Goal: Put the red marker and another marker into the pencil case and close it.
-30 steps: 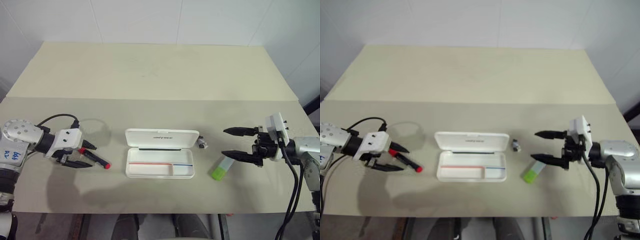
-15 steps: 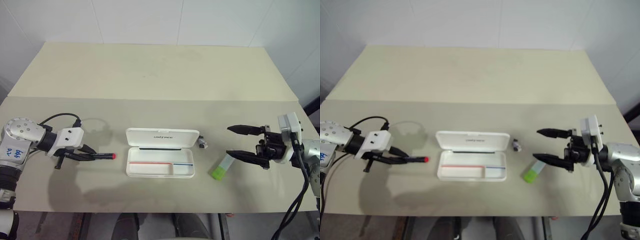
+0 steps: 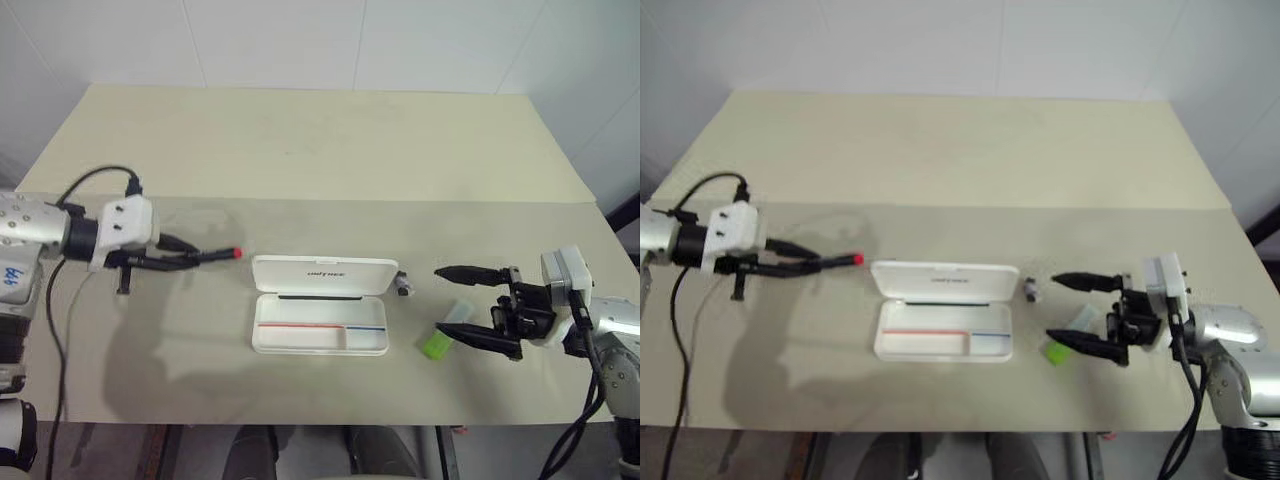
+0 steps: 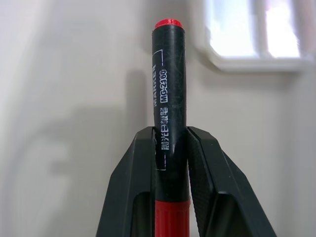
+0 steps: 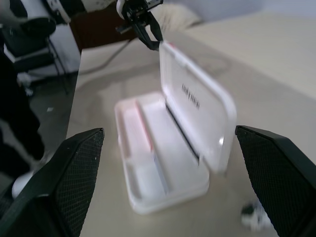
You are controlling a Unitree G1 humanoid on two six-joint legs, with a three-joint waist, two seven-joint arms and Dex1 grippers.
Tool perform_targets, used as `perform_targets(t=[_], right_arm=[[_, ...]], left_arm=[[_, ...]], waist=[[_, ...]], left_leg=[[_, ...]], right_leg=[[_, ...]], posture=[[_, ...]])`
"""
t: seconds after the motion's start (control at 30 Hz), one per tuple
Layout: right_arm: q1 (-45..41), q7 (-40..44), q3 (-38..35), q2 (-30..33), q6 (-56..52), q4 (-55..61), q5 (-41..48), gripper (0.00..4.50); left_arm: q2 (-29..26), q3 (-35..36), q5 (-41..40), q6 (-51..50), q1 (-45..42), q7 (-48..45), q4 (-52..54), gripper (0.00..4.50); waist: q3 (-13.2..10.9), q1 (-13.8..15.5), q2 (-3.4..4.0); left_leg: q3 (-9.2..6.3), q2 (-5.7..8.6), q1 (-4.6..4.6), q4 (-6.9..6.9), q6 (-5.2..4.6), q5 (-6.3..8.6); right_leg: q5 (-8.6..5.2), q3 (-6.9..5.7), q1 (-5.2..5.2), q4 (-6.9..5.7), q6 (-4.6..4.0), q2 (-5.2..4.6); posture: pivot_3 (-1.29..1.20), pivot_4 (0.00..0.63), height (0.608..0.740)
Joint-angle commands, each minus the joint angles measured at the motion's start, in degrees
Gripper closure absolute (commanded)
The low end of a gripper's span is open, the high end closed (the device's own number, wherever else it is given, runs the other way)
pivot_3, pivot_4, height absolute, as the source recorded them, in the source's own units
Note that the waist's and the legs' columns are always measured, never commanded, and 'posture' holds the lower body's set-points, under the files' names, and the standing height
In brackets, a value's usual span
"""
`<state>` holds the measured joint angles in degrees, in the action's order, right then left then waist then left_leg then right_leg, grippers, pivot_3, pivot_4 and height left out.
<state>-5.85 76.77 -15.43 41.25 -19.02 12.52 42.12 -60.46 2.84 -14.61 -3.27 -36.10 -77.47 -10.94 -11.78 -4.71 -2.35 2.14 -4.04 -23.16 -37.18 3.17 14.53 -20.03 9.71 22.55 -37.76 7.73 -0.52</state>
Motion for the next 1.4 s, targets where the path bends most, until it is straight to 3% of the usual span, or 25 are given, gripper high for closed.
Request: perform_targets(t=[0.03, 0.13, 0.33, 0.73, 0.9, 1.03, 1.4], right_arm=[[0.66, -1.36, -0.35, 0.10, 0.67, 1.46, -0.24, 0.00], [2.07, -0.62, 0.17, 0.75, 2.04, 0.31, -2.30, 0.00], [2.03, -0.08, 0.41, 0.58, 3.64, -1.98, -3.56, 0.00], [4.22, -1.44, -0.64, 0.93, 6.60, -3.91, -5.43, 0.00], [5.35, -0.38, -2.23, 0.00, 6.02, -2.35, -1.37, 0.00], [6.29, -0.27, -2.49, -0.03, 5.90, -1.36, -0.20, 0.00], [6.80, -2.05, -1.48, -0.61, 7.45, -1.87, -2.33, 0.00]], left_arm=[[0.29, 3.58, -3.92, -3.63, -1.88, 2.21, 6.57, 3.96], [1.02, 4.23, -6.95, -6.85, -3.53, 2.90, 11.50, 3.96], [7.54, 0.29, -10.00, -16.75, -10.72, 8.13, 18.24, 3.96], [14.77, -6.91, -15.49, -38.40, -12.32, 16.94, 33.90, 3.96], [15.05, -10.59, -17.80, -46.06, -13.21, 17.40, 38.63, 3.96], [17.01, -13.43, -18.49, -48.73, -11.94, 18.84, 40.78, 3.96], [15.93, -24.18, -11.69, -48.28, -10.09, 20.46, 43.66, 3.96]], waist=[[0.00, 0.08, 0.00], [0.00, 0.13, 0.00], [-0.01, 0.47, -0.02], [-0.01, 0.15, -0.02], [-0.01, 0.14, -0.02], [-0.01, 0.17, -0.02], [-0.01, 0.16, -0.02]], left_leg=[[0.00, 0.00, 0.00, 0.00, 0.00, 0.00], [-0.01, 0.00, 0.00, 0.04, 0.00, 0.00], [-0.05, 0.06, 0.01, -0.16, 0.00, 0.00], [-0.11, 0.09, 0.00, -0.14, 0.01, -0.02], [-0.12, 0.12, 0.01, -0.19, 0.02, -0.04], [-0.18, 0.14, 0.01, -0.16, 0.03, -0.04], [-0.20, 0.19, 0.01, -0.16, 0.03, -0.06]], right_leg=[[0.00, 0.00, -0.02, 0.01, 0.01, 0.00], [-0.02, 0.00, -0.01, 0.02, 0.02, 0.00], [0.05, 0.00, -0.13, 0.01, 0.14, 0.01], [0.08, 0.05, -0.13, 0.02, 0.21, 0.01], [0.10, 0.06, -0.16, 0.01, 0.24, 0.01], [0.10, 0.06, -0.19, 0.04, 0.24, 0.01], [0.10, 0.09, -0.22, 0.08, 0.25, 0.01]], posture=[[0.00, 0.150, 0.740], [0.00, 0.150, 0.740], [0.00, 0.150, 0.740], [0.00, 0.150, 0.740], [0.00, 0.150, 0.740], [0.00, 0.150, 0.740], [0.00, 0.150, 0.740]])
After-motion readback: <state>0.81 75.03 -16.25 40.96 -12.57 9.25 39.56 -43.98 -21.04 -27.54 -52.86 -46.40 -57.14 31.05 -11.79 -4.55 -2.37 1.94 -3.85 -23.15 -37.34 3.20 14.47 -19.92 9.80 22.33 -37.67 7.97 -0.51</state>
